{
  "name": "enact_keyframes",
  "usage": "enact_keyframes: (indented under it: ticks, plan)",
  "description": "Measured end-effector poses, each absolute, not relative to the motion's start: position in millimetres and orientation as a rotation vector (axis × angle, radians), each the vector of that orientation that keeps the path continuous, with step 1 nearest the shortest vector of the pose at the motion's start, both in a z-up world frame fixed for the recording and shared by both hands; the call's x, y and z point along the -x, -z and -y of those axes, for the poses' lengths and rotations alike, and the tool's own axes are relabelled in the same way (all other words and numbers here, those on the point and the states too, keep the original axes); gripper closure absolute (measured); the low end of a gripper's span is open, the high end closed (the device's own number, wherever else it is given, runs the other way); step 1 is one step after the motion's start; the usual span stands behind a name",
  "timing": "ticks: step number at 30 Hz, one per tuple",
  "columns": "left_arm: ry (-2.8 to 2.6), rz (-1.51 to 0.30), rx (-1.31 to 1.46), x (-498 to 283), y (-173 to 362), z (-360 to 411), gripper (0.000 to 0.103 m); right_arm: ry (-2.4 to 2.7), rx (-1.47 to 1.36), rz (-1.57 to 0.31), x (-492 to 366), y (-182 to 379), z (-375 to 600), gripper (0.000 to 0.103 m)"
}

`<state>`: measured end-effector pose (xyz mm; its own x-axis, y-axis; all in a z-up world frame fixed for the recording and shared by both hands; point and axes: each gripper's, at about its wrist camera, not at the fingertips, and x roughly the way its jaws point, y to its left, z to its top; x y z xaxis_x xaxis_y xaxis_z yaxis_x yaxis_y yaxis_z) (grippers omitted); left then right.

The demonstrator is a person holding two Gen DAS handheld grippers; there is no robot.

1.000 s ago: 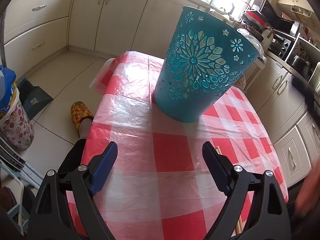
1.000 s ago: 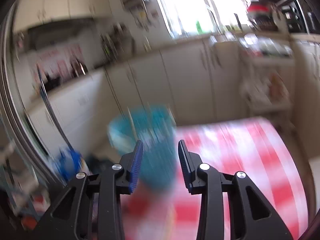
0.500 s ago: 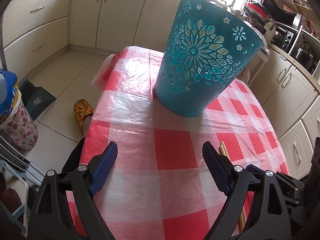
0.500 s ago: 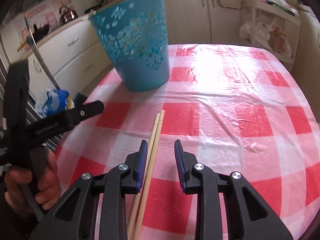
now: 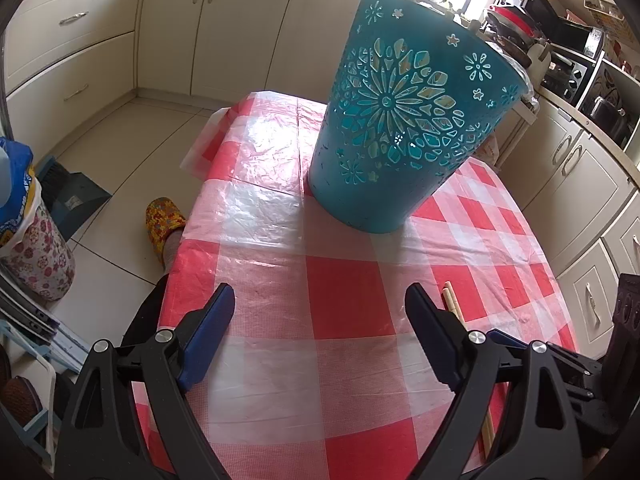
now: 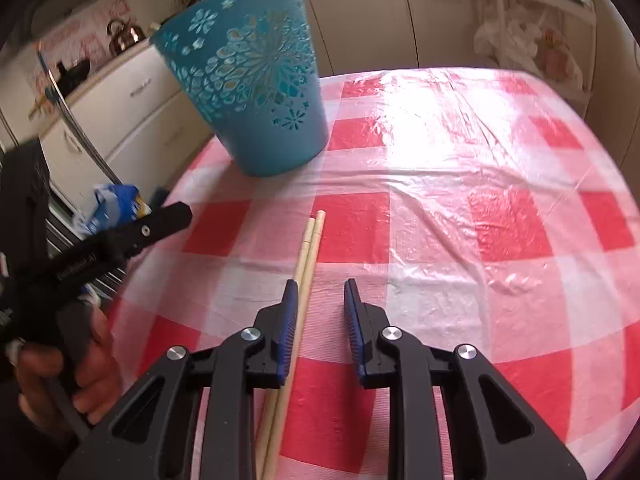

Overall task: Organize utensils
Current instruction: 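Move the right tool back down toward the last two chopsticks, then lower the left tool to a chopstick while the right tool approaches another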

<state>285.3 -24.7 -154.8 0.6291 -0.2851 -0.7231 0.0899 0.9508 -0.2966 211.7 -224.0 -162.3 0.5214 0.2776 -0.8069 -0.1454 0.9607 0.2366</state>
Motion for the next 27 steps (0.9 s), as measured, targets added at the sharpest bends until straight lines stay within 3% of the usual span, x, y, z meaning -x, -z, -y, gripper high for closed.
enact_keyframes:
  ticks: [7,8,10,13,27]
  plan:
    - [0.216,-0.869,0.242,-285.6,155.1,24.4,0.020,-0.210,0.059,-0.979,-209.6,162.2,204.9,0.080]
    - [0.217,-0.869,0.243,-285.8,155.0,23.7,0.020,-0.205,0.054,-0.984,-209.5,162.8,207.7,0.080]
    - [0.218,-0.868,0.246,-285.7,155.0,22.9,0.020,-0.178,0.026,-0.995,-206.2,162.8,222.1,0.091]
    - [0.220,-0.869,0.242,-285.5,154.9,23.4,0.020,-0.160,-0.061,-1.003,-193.5,162.4,246.2,0.094]
    - [0.346,-0.990,-0.041,-247.9,156.7,116.9,0.018,-0.184,-0.269,-0.970,-183.2,164.5,273.1,0.095]
